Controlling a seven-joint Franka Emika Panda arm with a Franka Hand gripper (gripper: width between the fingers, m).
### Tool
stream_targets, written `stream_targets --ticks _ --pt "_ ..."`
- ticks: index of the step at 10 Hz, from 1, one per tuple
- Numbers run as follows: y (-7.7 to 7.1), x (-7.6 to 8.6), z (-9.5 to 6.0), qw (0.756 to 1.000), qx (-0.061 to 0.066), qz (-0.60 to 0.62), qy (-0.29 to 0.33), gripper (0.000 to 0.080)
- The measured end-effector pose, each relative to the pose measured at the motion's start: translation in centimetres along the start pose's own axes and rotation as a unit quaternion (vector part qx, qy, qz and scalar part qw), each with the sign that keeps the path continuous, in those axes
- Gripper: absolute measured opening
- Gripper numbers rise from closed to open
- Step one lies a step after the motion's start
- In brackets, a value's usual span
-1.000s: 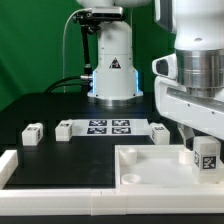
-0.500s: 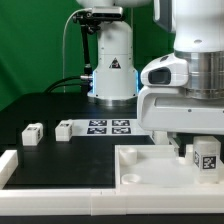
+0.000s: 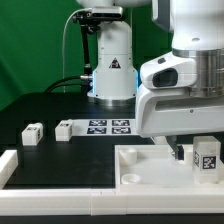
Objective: Assemble one leg
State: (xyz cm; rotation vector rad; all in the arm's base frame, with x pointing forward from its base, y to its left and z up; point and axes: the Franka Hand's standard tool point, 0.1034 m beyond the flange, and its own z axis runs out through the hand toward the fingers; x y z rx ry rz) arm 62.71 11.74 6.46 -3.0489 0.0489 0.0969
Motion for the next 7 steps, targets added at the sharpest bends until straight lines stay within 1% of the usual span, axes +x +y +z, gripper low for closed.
stream_targets --ticks 1,2,3,4,6,7 --pt "0.01 -0.01 0.03 1.0 0.0 0.0 0.0 0.0621" --pt "0.02 -0.02 0.04 1.0 0.0 0.0 0.0 0.0449" --pt "0.01 -0.02 0.05 1.0 0.0 0.004 0.0 0.0449" --pt "0.0 -0.02 0.06 1.0 0.0 0.018 0.0 0.0287" --pt "-0.01 -0.02 0.05 0.999 0.002 0.034 0.0 0.0288" --pt "0.07 -0.02 0.04 0.99 0.007 0.143 0.001 0.0288"
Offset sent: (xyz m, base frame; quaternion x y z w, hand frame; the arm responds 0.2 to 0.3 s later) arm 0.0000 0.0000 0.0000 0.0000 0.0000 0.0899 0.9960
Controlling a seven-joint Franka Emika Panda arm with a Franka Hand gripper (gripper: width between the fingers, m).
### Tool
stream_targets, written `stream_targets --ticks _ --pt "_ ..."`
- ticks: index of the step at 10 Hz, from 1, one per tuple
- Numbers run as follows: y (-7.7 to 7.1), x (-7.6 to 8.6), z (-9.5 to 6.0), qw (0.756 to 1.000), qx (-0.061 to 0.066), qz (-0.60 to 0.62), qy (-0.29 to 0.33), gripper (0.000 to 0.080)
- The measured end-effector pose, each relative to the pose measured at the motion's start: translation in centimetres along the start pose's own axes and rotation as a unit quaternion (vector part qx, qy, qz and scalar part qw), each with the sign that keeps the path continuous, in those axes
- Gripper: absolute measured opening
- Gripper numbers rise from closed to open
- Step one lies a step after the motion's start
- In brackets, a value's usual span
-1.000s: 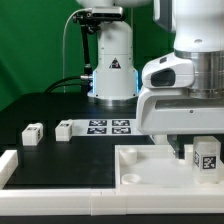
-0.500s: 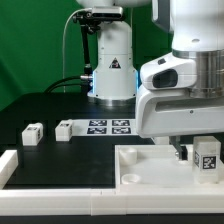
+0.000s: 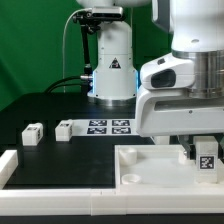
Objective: Assemble one leg
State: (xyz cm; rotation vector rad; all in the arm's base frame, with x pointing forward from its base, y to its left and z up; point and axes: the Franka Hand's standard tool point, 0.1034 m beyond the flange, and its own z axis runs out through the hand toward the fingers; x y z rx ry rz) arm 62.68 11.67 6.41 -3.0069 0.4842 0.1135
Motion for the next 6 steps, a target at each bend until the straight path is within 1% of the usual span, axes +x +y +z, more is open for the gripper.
stream_targets --ticks 1,3,5,6 --pt "-0.23 -0.1 -0.04 0.996 0.001 0.094 0.004 0.0288" --pt "-0.23 -0.14 0.02 0.973 0.002 0.231 0.004 0.0288" --pt "-0.27 -0.1 0.06 0.938 0.004 0.348 0.003 0.029" --pt "-0.36 -0.05 0.06 0.908 0.006 0.419 0.004 0.029"
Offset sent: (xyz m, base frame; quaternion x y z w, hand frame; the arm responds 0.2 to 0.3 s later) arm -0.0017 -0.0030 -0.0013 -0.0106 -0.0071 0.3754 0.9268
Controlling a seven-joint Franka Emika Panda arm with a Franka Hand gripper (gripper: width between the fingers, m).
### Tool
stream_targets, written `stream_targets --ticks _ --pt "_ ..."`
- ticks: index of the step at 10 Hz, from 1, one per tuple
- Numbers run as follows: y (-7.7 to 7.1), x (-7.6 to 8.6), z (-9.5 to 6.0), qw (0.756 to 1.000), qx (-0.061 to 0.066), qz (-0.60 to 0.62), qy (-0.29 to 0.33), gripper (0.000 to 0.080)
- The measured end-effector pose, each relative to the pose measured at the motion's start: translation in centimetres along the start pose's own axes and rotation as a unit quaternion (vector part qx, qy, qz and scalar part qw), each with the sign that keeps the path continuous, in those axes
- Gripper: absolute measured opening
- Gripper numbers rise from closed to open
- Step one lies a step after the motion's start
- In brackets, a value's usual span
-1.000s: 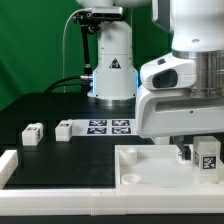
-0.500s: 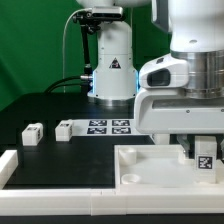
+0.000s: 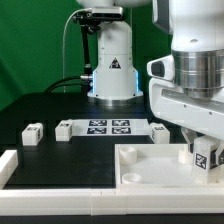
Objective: Assemble one leg
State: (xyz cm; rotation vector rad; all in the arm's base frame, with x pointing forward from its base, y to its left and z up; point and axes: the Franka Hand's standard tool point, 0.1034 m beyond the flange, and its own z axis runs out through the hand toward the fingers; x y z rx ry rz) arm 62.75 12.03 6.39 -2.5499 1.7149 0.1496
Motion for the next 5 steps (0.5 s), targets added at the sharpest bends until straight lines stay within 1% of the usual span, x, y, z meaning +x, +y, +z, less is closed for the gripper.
stream_targets --ticks 1,3,5 --pt "-0.09 -0.04 -0.04 0.999 0.001 0.052 0.0 0.029" --pt "-0.16 0.05 -0.11 0.991 -0.002 0.134 -0.002 0.029" --pt "-0.19 0.04 -0.1 0.986 -0.001 0.167 -0.002 0.0294"
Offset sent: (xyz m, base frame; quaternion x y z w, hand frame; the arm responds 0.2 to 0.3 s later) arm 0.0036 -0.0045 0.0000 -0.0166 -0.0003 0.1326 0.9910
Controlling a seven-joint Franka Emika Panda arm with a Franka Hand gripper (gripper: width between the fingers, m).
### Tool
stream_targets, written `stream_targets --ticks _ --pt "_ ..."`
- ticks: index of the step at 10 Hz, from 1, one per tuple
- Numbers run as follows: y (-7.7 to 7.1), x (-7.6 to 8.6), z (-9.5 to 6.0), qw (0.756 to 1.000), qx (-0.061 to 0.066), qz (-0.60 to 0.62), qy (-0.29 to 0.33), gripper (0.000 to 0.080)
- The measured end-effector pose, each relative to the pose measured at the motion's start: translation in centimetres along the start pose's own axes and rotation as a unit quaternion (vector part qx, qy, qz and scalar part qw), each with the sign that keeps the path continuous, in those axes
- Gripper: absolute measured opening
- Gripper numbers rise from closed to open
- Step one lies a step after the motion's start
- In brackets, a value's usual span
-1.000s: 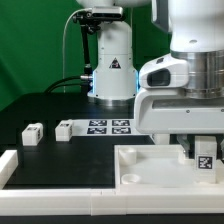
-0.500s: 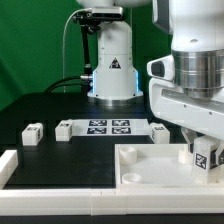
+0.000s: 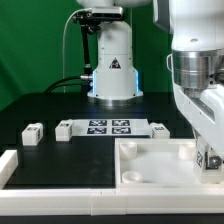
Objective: Assemble one leg
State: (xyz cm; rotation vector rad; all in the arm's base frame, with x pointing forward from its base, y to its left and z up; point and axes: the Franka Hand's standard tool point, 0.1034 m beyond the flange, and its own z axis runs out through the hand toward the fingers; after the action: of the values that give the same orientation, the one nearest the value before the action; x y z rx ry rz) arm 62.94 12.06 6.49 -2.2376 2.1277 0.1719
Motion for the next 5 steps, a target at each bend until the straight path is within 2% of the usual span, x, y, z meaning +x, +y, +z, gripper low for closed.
stream_targets --ticks 1,2,3,4,5 --pt "0.04 -0.01 0.04 1.0 0.0 -0.01 0.0 0.0294" --pt "0.04 -0.02 0.05 1.0 -0.001 -0.011 0.0 0.0517" --pt "0.05 -0.02 0.05 0.999 -0.001 -0.034 0.0 0.0517" --pt "0.07 -0.05 0.07 0.998 -0.001 -0.055 0.002 0.0624" --pt "0.16 -0.27 0.14 0.992 -0.002 -0.123 0.002 0.0642"
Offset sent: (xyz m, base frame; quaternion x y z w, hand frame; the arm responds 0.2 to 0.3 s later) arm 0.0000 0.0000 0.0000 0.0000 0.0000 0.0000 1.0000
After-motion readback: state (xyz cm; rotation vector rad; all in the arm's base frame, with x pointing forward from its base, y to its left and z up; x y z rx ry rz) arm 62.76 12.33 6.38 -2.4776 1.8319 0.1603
